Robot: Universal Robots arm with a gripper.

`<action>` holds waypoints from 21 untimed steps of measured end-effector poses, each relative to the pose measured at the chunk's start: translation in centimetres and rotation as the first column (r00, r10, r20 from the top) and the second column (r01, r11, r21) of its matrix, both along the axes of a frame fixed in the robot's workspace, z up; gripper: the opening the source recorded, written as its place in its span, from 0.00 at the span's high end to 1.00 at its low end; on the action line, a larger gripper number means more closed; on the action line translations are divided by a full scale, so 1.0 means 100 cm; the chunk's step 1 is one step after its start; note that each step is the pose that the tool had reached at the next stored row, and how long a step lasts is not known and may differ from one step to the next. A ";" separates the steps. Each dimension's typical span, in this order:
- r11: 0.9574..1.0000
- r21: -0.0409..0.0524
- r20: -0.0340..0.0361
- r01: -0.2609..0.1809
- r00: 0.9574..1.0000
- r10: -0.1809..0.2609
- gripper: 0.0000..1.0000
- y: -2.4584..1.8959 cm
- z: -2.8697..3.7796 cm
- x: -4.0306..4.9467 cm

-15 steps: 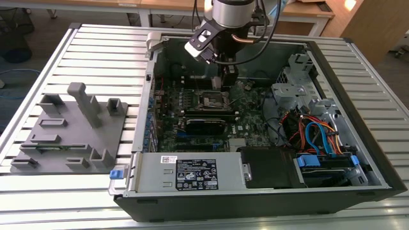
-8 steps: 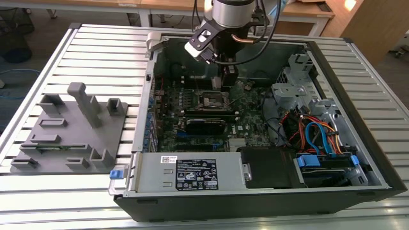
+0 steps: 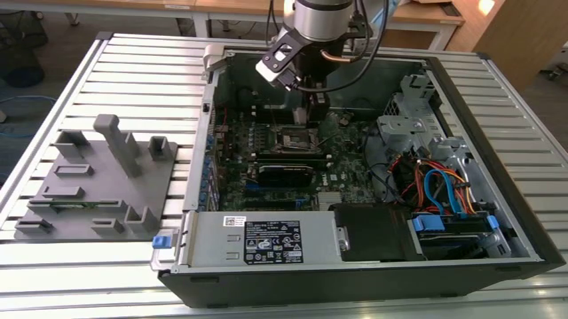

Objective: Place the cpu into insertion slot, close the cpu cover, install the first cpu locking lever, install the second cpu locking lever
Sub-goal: 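Place the cpu into insertion slot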

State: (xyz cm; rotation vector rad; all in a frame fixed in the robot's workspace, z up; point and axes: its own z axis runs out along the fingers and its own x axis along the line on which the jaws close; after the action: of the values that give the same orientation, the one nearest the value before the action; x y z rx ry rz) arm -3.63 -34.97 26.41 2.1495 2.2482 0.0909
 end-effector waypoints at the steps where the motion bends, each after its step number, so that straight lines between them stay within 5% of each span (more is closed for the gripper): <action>1: 1.000 0.000 0.000 0.000 1.000 0.000 0.46 0.0000 -0.0017 -0.0004; 14: 1.000 0.003 0.000 0.010 1.000 -0.010 0.46 0.0005 -0.0222 -0.0085; 21: 1.000 0.004 0.000 0.010 1.000 -0.010 0.46 0.0005 -0.0239 -0.0086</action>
State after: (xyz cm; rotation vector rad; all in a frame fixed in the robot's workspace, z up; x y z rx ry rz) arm -4.49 -34.92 24.02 2.1621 2.2390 0.0948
